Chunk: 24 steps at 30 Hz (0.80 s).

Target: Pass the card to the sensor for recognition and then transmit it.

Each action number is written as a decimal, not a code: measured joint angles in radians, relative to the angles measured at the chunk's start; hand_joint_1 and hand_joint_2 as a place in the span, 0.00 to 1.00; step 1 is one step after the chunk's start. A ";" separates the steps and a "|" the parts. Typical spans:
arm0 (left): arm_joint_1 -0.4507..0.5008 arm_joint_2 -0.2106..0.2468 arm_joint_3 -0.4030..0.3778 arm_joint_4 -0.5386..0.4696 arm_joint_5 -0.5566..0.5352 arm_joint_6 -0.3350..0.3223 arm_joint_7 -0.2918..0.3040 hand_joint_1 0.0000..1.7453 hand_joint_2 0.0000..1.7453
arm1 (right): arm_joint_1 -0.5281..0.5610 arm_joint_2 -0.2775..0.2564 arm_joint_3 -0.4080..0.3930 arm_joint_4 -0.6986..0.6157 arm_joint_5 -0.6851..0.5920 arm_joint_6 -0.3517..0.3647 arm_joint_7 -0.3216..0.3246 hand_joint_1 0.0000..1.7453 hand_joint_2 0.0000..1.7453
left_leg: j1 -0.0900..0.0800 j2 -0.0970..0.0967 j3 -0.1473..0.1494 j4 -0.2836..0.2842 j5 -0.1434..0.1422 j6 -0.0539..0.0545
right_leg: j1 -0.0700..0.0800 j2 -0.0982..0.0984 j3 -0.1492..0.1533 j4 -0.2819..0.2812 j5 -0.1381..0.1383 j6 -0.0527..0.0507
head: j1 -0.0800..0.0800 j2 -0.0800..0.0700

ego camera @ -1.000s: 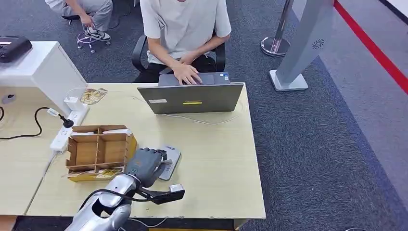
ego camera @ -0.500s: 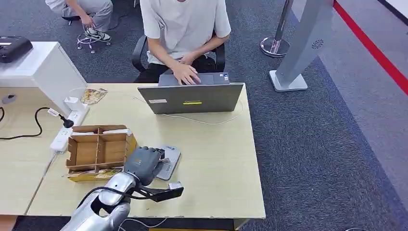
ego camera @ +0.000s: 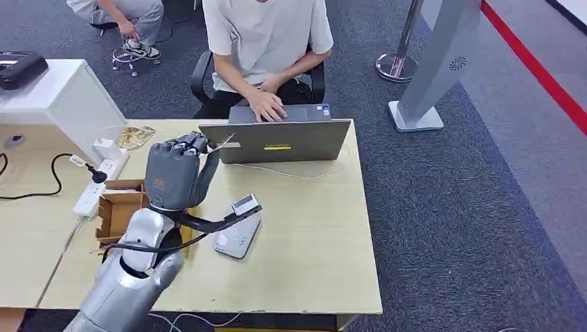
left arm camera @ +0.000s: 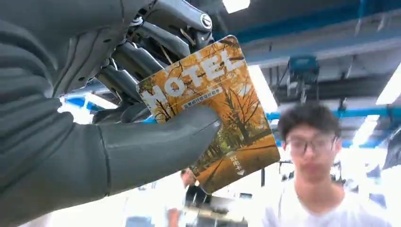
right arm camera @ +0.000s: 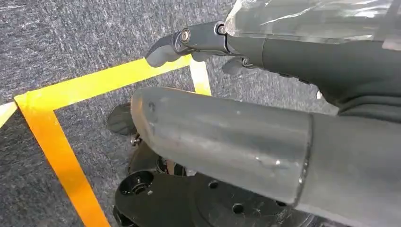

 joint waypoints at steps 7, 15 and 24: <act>-0.222 -0.062 0.079 0.231 -0.015 -0.044 0.048 1.00 1.00 | -0.014 -0.009 0.027 0.010 0.042 0.001 0.008 0.00 0.00 | 0.000 0.001 0.000 0.000 0.001 -0.001 | 0.000 0.001 -0.001 0.002 0.001 0.000 | 0.000 0.000; -0.316 -0.102 0.105 0.356 -0.019 -0.051 0.066 1.00 1.00 | -0.019 -0.014 0.043 0.018 0.053 0.001 0.011 0.00 0.00 | -0.001 0.001 -0.001 0.000 0.000 -0.001 | 0.000 0.001 -0.002 0.002 0.001 0.000 | 0.000 0.000; -0.353 -0.122 0.121 0.435 -0.015 -0.070 0.068 0.00 1.00 | -0.020 -0.019 0.050 0.023 0.064 0.004 0.013 0.00 0.00 | 0.000 0.001 -0.001 0.000 0.000 -0.001 | 0.000 0.001 -0.002 0.002 0.001 0.000 | 0.000 0.000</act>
